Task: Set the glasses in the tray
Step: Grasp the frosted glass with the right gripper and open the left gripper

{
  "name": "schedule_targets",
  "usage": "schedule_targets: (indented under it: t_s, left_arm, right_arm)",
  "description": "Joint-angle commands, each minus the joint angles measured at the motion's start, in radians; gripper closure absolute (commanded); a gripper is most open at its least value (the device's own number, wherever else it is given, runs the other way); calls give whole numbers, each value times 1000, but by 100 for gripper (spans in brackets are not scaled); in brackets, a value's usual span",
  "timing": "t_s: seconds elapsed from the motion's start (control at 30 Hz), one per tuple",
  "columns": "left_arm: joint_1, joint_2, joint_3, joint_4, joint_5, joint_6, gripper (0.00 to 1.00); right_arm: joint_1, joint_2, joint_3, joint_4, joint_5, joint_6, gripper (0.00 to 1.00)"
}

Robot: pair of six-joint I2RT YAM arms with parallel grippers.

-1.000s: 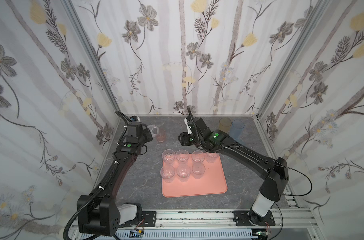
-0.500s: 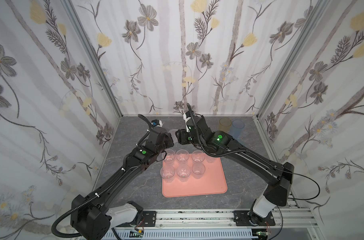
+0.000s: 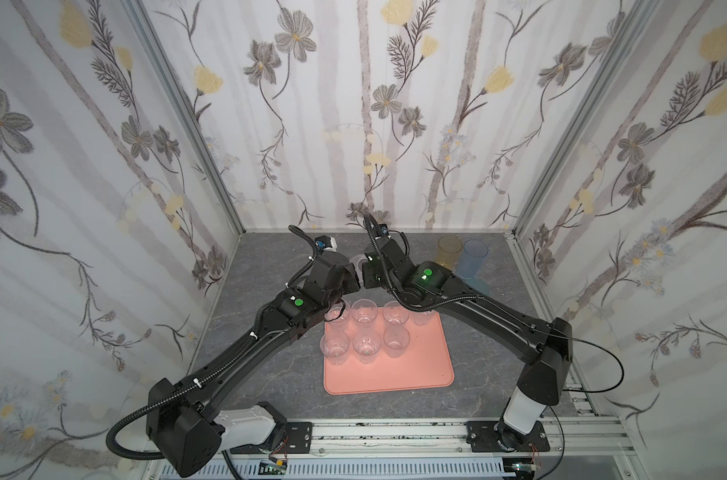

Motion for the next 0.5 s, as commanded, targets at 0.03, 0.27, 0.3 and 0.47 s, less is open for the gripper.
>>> schedule_targets:
  t_s: [0.03, 0.27, 0.3, 0.47]
  left_arm:
    - [-17, 48, 71, 33, -35, -23, 100]
    - [-55, 107, 131, 36, -34, -16, 86]
    - [-61, 107, 160, 36, -34, -10, 82]
    - [-78, 87, 164, 37, -26, 0, 66]
  right_arm:
    - [-28, -21, 7, -24, 37, -25, 93]
    - [-80, -67, -4, -29, 6, -47, 100]
    - [-83, -73, -11, -29, -2, -48, 100]
    - [-86, -98, -62, -4, -38, -21, 100]
